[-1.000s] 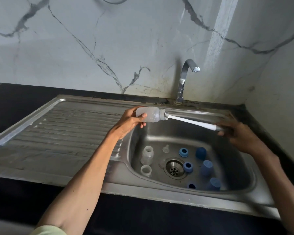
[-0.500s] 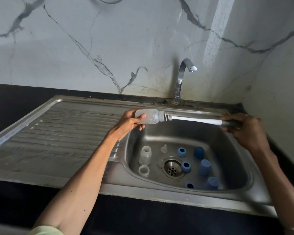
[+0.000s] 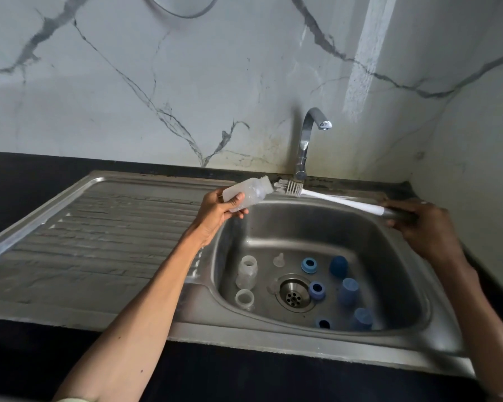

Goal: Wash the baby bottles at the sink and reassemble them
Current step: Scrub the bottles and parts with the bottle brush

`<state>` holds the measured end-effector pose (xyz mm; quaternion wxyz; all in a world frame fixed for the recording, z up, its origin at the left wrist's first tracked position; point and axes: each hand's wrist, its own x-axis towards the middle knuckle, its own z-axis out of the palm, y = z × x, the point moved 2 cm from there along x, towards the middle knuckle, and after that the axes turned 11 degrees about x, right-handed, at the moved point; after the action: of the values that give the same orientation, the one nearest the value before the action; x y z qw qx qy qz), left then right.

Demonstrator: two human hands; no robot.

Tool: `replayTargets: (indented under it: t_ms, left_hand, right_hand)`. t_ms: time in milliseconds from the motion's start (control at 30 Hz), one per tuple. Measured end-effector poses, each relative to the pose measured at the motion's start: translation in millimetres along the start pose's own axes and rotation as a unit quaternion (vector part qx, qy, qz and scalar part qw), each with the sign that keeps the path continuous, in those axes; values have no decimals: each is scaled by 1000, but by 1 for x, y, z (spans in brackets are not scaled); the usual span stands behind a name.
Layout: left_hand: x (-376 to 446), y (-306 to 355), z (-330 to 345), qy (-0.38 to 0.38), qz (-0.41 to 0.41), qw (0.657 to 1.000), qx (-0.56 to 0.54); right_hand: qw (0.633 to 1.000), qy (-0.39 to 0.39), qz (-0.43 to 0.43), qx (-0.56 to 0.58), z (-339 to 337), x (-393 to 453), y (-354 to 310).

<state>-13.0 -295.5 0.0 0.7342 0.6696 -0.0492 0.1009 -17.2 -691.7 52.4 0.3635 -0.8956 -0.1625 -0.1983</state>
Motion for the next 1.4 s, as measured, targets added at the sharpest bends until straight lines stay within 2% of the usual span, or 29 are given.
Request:
replayTargets:
  t_ms: [67,133,333,467,700,867,1067,1200,1400]
  left_hand:
    - [1,0,1,26,-1,1000,-5]
    - [1,-1,4,35,-6,999,-1]
    - [-1,2,21,2,-8,999,-32]
    - [-1,0,27,-32,-2,999,-16]
    - [0,-3,31,8,-32,997,-70]
    - [-2,-3,36,12,-46,996,-78]
    - [-2,-9,40,23,-31,999,-4]
    - [0,-8,37,19,-30,999,26]
    - [5,-11,32,39,-39,998,-4]
  right_hand:
    - [1000,26,0,10,-3,-2,-2]
    - [1000,9,17,24,3,-2,-6]
    - [997,-33,60,37,31,-4,-19]
    - [998,-27,53,14,41,-8,-35]
    - [999,7,34,19,31,-9,-32]
    - [1000,-23,2,20,36,-13,-44]
    - [997,-70,17,-3,45,-13,-47]
    - [998,-45,32,6,31,-11,-37]
    - [998,-28,51,-20,22,-9,-32]
